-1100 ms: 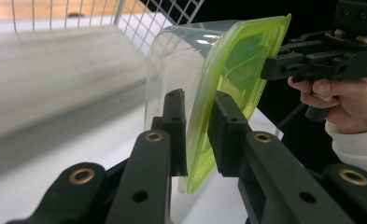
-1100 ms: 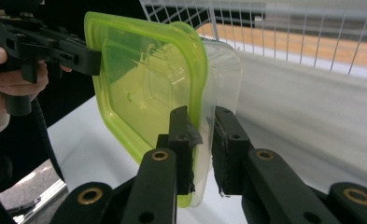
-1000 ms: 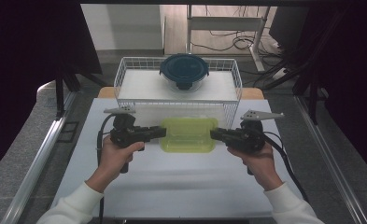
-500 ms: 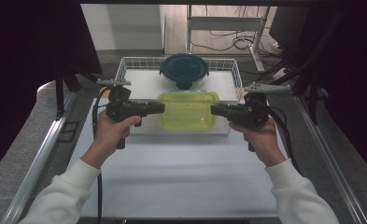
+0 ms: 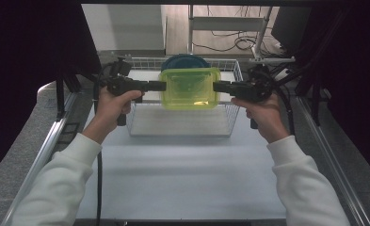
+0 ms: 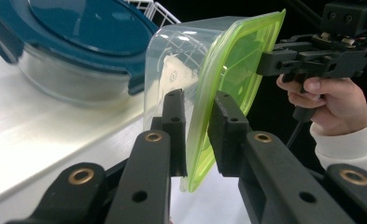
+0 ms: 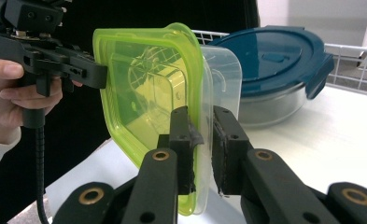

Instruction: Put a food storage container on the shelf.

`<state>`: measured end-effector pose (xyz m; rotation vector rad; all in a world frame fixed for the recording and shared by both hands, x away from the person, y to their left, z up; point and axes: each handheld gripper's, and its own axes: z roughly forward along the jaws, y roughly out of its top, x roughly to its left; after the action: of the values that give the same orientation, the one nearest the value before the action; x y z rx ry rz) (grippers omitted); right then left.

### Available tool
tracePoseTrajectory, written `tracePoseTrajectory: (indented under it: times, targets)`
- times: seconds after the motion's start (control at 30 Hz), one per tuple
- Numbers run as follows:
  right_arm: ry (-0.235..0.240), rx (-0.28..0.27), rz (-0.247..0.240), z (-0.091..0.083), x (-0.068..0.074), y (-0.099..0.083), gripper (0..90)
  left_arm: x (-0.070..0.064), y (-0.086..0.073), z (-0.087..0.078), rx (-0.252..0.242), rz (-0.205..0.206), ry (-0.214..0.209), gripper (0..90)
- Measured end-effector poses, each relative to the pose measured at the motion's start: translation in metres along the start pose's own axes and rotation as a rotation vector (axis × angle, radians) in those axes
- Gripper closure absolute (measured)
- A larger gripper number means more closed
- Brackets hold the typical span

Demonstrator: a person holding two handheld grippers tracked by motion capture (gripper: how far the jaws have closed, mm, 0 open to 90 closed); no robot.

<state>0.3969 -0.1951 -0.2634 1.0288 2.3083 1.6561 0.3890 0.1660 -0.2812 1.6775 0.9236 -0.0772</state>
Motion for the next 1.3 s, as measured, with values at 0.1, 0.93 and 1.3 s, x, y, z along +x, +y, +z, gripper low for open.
tracePoseTrajectory:
  times: [0.1, 0.93, 1.3]
  targets:
    - [-0.003, 0.009, 0.002, 0.003, -0.004, 0.010, 79.0, 0.003, 0.010, -0.001, -0.003, -0.003, -0.005, 77.5]
    - [-0.033, 0.040, 0.120, 0.041, -0.038, 0.071, 79.6, 0.052, 0.071, 0.011, 0.010, -0.134, 0.031, 78.7]
    - [0.002, 0.052, 0.270, 0.059, -0.064, 0.071, 79.0, 0.070, 0.077, 0.021, -0.017, -0.232, 0.035, 78.0]
